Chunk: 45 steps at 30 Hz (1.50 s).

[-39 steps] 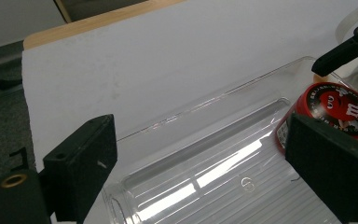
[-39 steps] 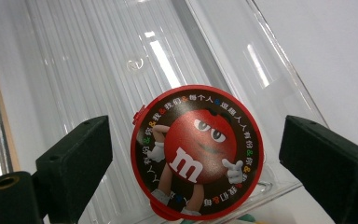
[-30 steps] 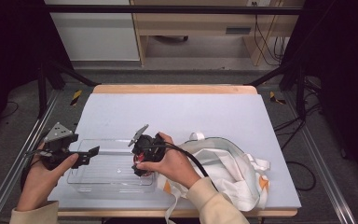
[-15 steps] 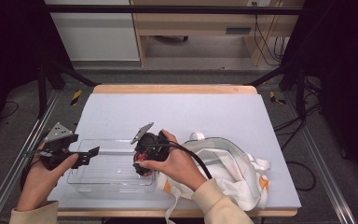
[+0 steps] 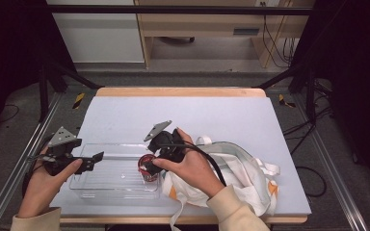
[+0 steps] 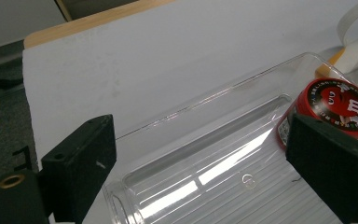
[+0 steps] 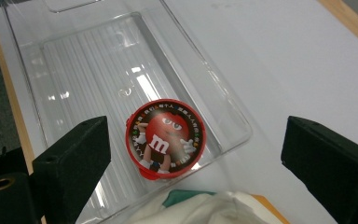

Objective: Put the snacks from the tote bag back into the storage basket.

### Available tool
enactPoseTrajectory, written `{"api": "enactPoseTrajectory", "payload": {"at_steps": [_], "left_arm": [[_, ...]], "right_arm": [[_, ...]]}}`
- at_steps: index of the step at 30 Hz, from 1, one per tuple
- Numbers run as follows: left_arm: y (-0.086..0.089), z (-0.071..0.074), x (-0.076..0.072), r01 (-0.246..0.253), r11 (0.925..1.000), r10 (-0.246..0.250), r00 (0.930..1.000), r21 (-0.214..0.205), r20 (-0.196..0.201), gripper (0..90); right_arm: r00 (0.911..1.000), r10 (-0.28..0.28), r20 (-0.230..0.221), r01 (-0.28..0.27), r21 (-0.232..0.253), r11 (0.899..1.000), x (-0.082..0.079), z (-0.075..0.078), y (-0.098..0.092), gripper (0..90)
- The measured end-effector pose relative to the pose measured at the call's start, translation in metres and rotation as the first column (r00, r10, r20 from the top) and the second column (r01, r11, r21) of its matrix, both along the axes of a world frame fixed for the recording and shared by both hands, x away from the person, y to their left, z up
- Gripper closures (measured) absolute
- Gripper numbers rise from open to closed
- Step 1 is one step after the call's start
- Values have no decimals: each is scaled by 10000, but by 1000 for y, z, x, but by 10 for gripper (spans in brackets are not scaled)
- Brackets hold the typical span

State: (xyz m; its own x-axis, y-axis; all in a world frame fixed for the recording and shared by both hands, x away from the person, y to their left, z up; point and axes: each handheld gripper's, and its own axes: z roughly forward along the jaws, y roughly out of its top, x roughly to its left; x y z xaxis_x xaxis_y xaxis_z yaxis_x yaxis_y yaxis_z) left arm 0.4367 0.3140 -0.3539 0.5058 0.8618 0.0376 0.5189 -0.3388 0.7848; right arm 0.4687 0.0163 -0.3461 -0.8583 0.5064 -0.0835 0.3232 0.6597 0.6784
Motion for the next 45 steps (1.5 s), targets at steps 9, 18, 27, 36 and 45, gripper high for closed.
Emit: {"api": "enactPoseTrajectory", "payload": {"at_steps": [9,18,27,36,45], "left_arm": [[-2,1,0,56,10000,-56,10000,62,20,83],[-4,-1,0,193,9997,-194,9998,132,5,74],[-6,-2,0,272,9994,-271,9996,216,-46,69],[-8,-4,1,340,9990,-337,9994,289,-84,64],[-9,-5,1,393,9987,-392,9992,335,-44,64]], "right_arm": [[9980,-506,378,485,535,9974,-9,22,-26,82],[9902,-1143,807,1078,817,9908,-17,38,-62,81],[9765,-1896,1027,1789,1048,9783,-25,47,-100,76],[9507,-2885,1136,2759,1145,9543,-32,49,-139,74],[9256,-3610,1140,3472,1240,9295,-37,45,-170,74]]}}
